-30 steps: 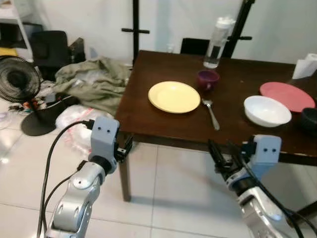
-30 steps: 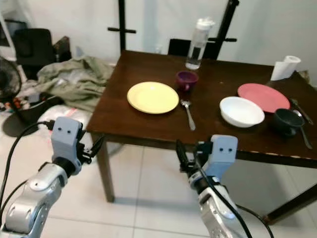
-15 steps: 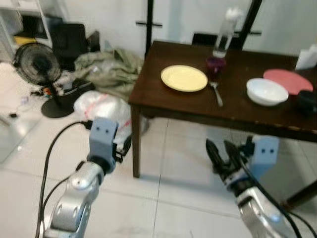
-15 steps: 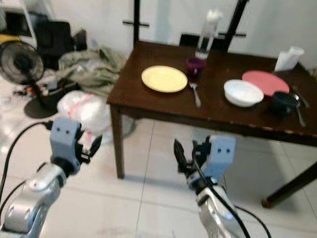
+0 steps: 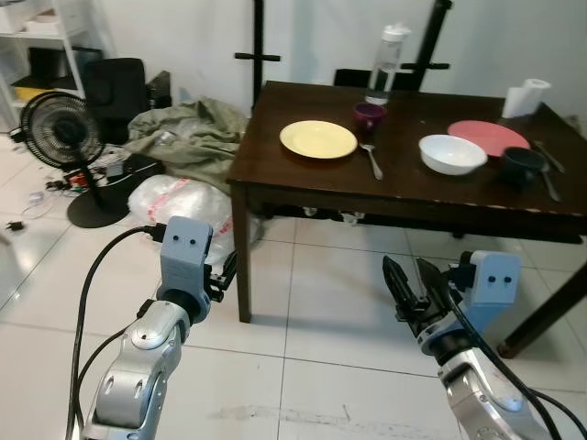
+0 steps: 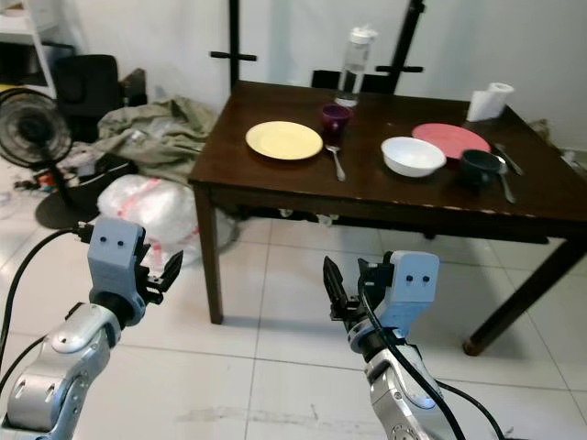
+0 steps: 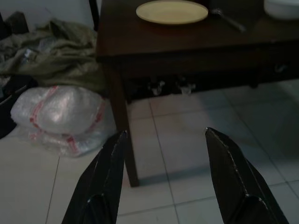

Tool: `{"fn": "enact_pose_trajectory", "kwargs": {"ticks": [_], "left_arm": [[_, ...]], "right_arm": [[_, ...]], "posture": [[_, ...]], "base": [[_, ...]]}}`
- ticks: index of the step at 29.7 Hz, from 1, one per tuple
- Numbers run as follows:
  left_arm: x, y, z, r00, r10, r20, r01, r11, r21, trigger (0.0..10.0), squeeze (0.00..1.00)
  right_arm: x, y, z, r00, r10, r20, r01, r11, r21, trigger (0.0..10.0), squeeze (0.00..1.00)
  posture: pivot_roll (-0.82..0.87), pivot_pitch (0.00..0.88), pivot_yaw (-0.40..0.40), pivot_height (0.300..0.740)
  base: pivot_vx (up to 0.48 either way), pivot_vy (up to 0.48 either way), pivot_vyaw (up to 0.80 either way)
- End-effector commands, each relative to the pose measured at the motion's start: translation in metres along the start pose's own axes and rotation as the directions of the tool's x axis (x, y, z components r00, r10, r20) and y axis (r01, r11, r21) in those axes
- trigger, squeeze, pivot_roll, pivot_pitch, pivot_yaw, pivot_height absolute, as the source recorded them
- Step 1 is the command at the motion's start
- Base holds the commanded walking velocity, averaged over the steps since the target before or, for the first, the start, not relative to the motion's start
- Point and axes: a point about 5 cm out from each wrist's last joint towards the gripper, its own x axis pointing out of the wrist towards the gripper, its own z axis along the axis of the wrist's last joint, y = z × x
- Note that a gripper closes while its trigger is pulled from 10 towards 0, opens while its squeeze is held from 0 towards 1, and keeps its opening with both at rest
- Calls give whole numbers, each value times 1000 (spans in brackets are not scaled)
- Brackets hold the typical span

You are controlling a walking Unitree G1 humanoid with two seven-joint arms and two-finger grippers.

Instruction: Setting the table

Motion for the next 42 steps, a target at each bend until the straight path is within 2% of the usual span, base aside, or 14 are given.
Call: {"fn": "enact_pose_trajectory", "kwargs": {"ticks": [1,4,25,37,42], "left_arm": [[0,3,-4,1000,14,-18,-13,1000,2,10000,0],[-1,2,-4,1000,13,-20,-13,1000,2,10000,0],[-1,2,-5,1000,18,-23,-18,1000,4,10000,0],[-1,3,-7,998,62,-25,-62,998,9,10000,0],[1,9,-7,991,132,-22,-131,990,46,10000,0]], "right_arm": [[-1,2,-3,1000,6,-19,-6,1000,-11,10000,0],[-1,2,-4,1000,12,-27,-13,1000,-26,10000,0],[0,7,-4,998,55,-24,-55,998,2,10000,0],[2,13,-4,995,101,-17,-100,994,32,10000,0],[2,19,-5,990,138,-17,-137,990,25,10000,0]], "posture": [[-8,118,53,740],[-9,118,53,740],[-3,116,53,740],[5,111,52,740],[6,112,52,740]], "base": [[349,0,0],[337,0,0],[305,0,800],[295,0,800],[449,0,791]]}}
